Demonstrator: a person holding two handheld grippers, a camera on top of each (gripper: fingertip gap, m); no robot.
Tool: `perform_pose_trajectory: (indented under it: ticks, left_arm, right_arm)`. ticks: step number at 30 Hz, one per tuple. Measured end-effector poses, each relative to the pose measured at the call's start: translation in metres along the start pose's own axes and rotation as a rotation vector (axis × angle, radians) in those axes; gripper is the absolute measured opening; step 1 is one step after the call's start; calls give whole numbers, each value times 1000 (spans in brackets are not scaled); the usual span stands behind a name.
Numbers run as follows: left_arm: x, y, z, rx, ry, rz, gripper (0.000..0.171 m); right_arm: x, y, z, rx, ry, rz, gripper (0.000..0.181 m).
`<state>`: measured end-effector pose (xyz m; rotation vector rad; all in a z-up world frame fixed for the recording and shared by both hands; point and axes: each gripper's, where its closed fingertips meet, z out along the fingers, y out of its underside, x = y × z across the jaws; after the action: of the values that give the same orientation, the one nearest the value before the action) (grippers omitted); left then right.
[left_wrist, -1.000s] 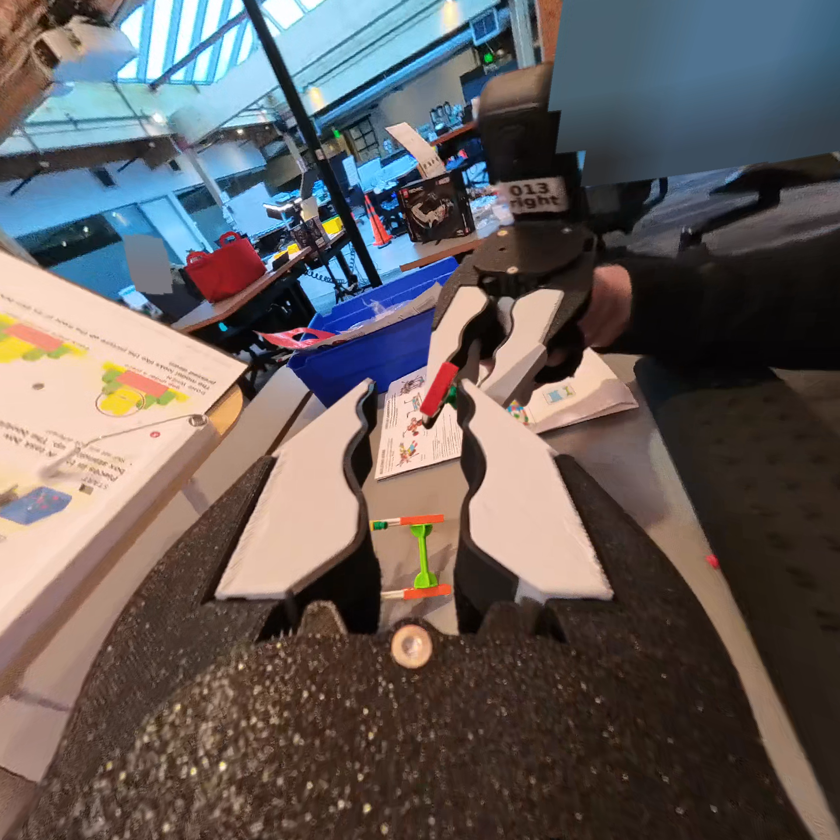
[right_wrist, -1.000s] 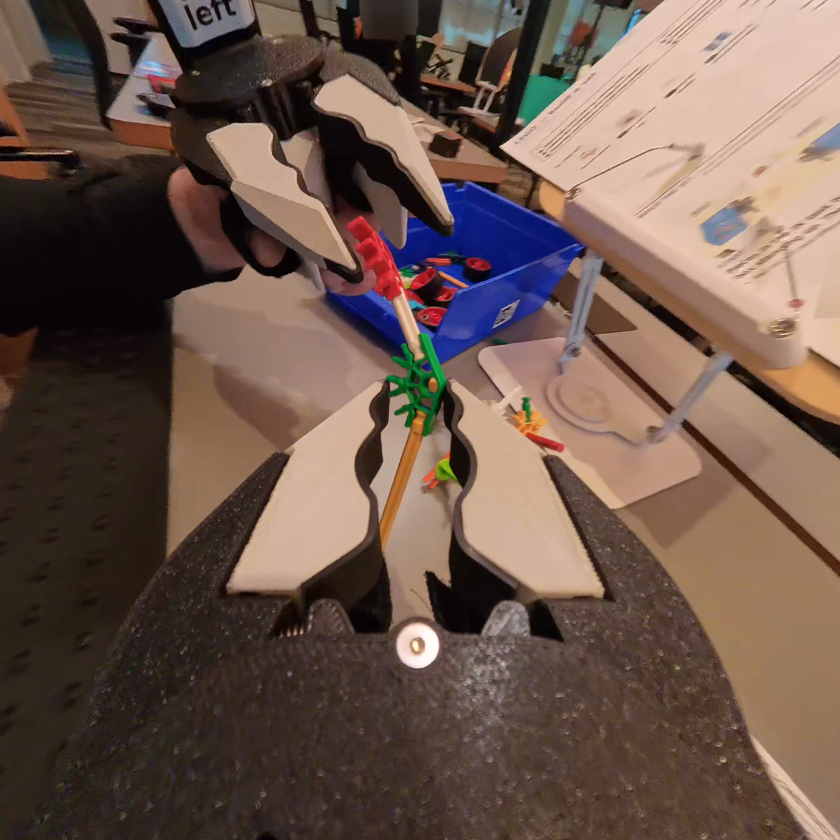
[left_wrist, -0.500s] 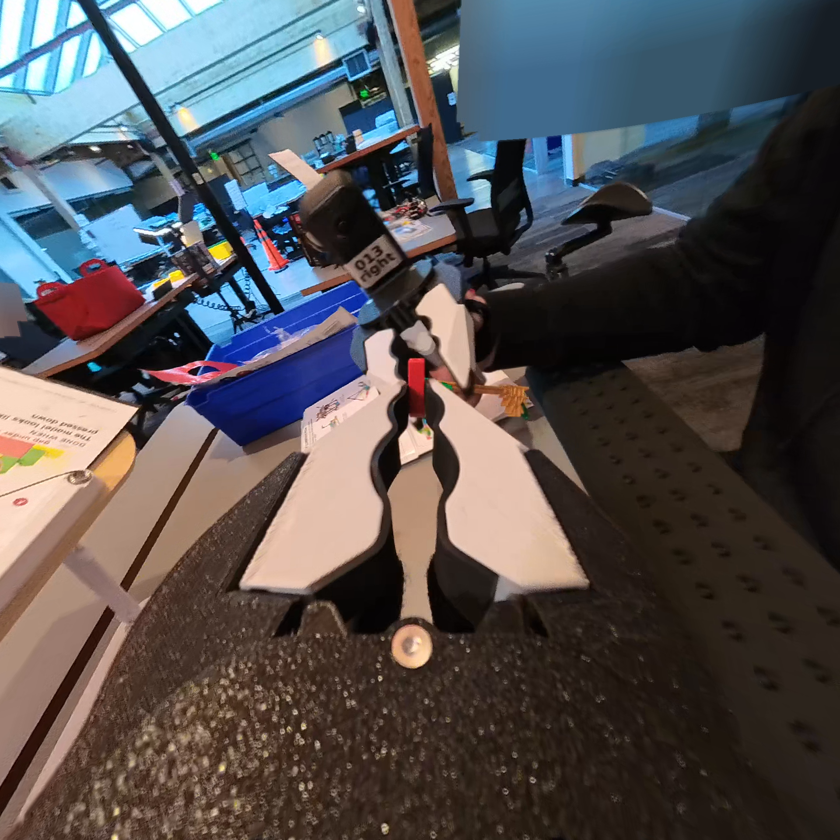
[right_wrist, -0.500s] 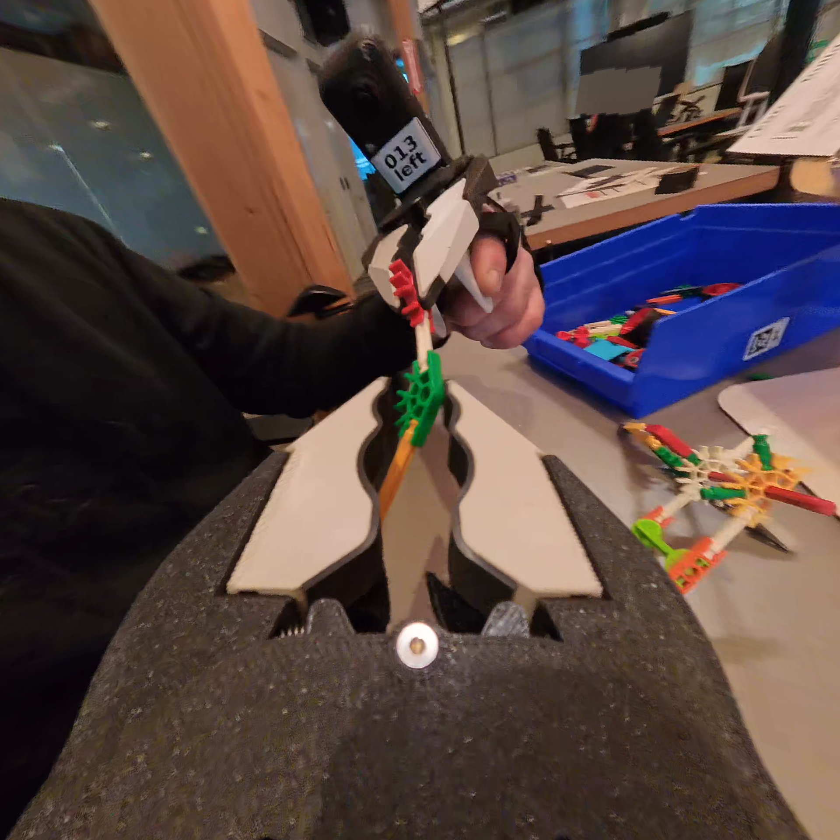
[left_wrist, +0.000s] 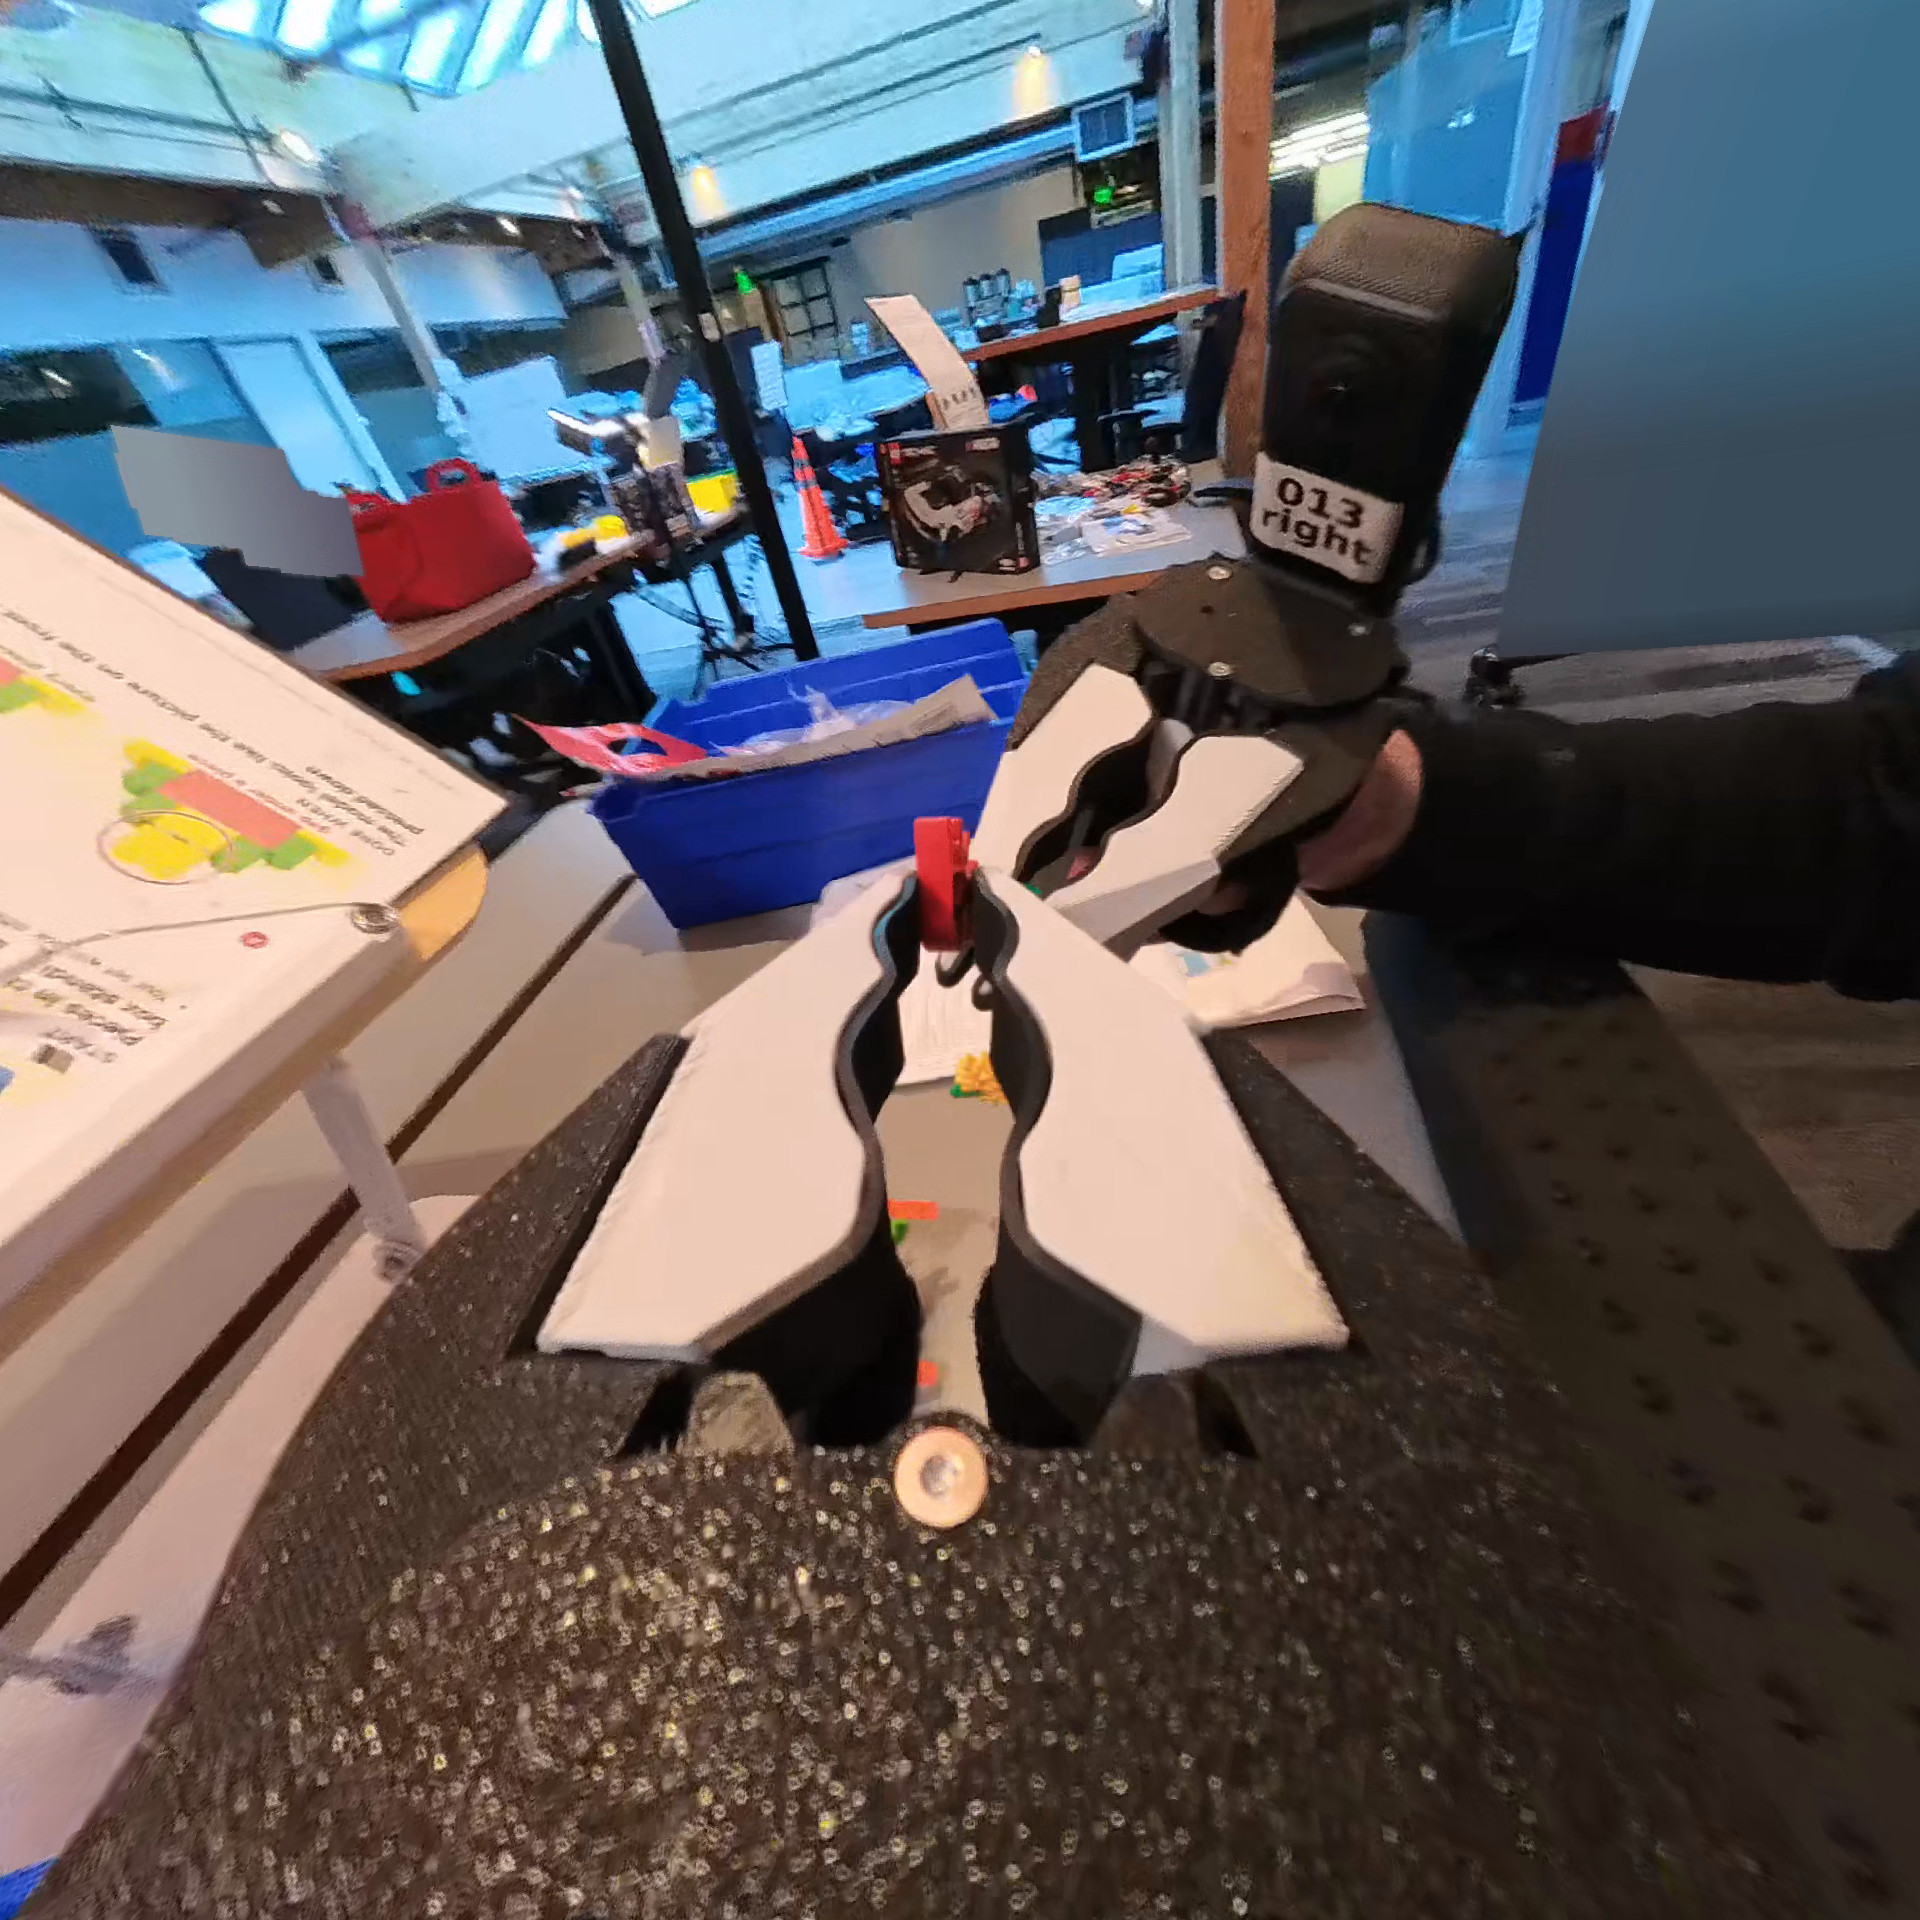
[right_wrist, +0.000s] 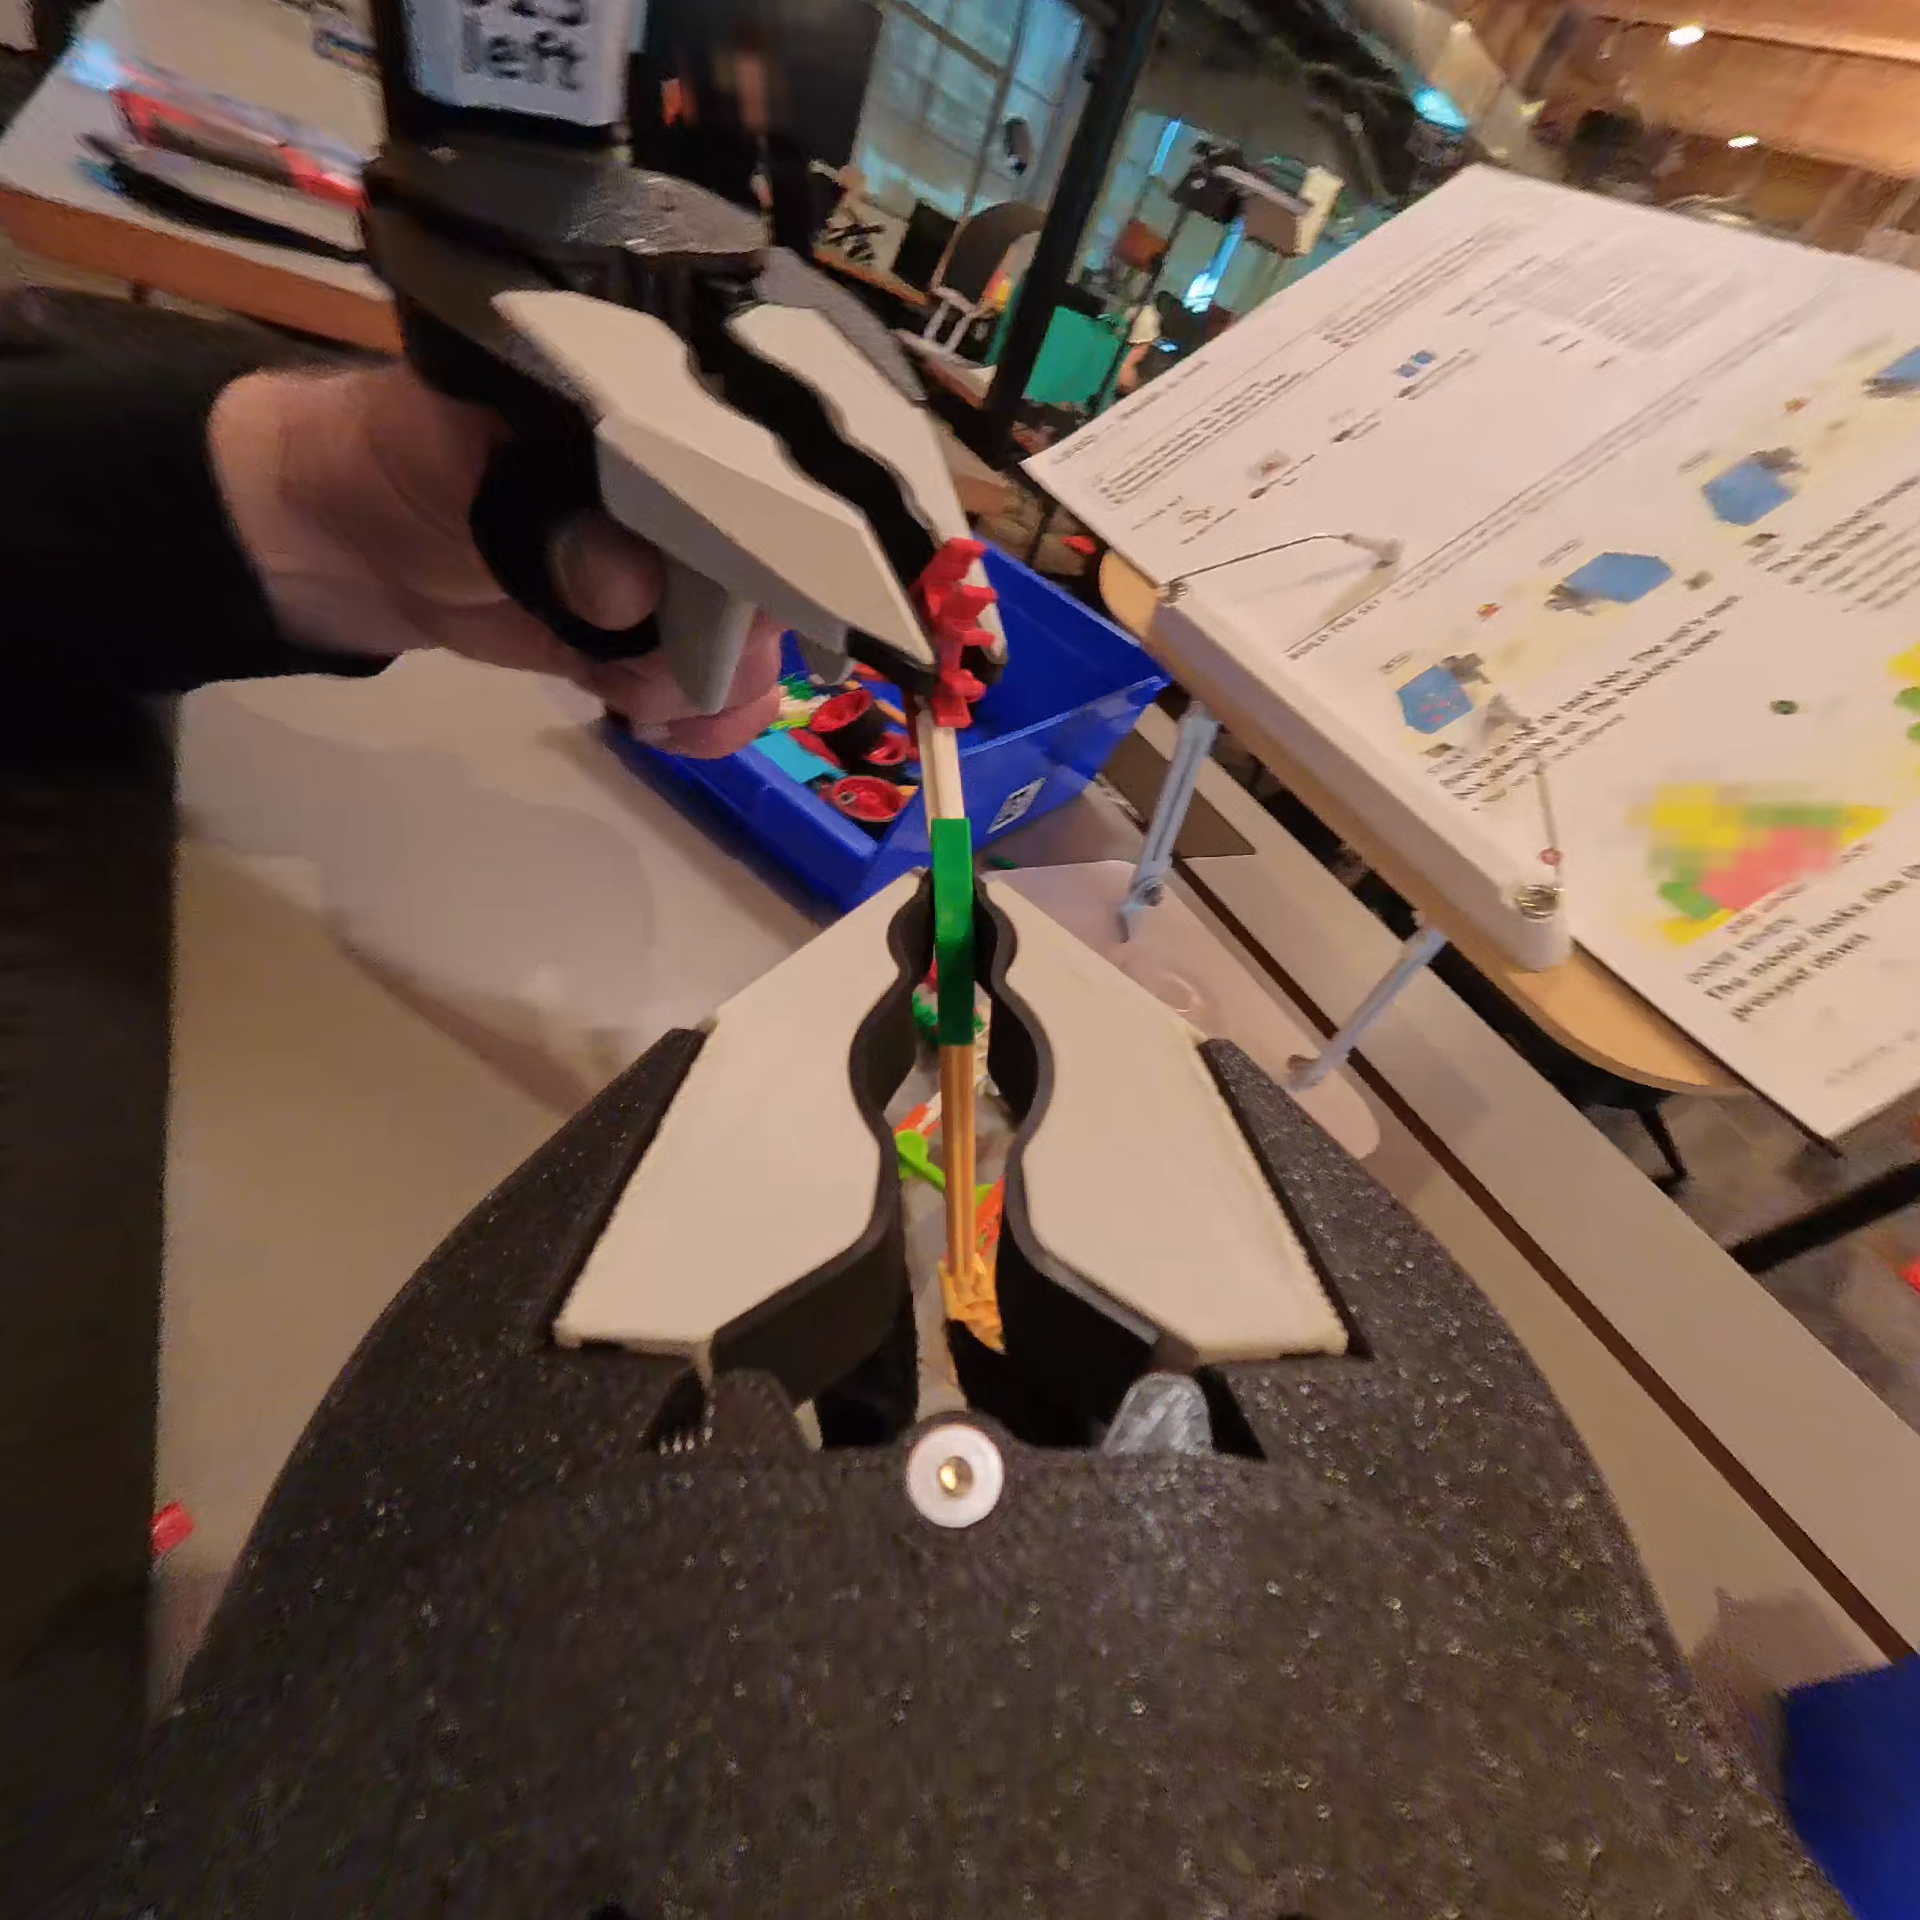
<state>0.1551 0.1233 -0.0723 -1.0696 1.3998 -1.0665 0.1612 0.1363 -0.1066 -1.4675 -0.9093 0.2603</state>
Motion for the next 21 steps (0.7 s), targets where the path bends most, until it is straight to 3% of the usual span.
perform_pose_trajectory:
  ticks: [5, 8, 10, 12, 15, 18, 20, 21]
  left_arm:
    - [-20, 5, 6, -48, -253, 189, 7]
    - [-37, 10, 11, -139, -506, 481, 2]
    - [-40, 15, 14, -179, -550, 562, 2]
    - [-44, 19, 10, -216, -535, 576, 3]
    - [-67, 1, -25, -232, -606, 523, 3]
    - [-106, 40, -71, -485, -659, 346, 4]
    - [-139, 63, -110, -607, -805, 308, 5]
    - [-150, 81, -127, -692, -838, 239, 22]
  right_arm:
    - [16, 10, 10, -74, 123, 97, 2]
    - [15, 13, 21, -95, 162, 198, 2]
    - [23, 22, 25, -122, 171, 280, 2]
    - [23, 25, 28, -118, 134, 323, 4]
    - [23, 28, 26, -125, 140, 322, 4]
    - [20, 32, 28, -132, 108, 334, 4]
    - [17, 30, 30, -127, 83, 342, 4]
    - [15, 29, 31, -123, 69, 351, 3]
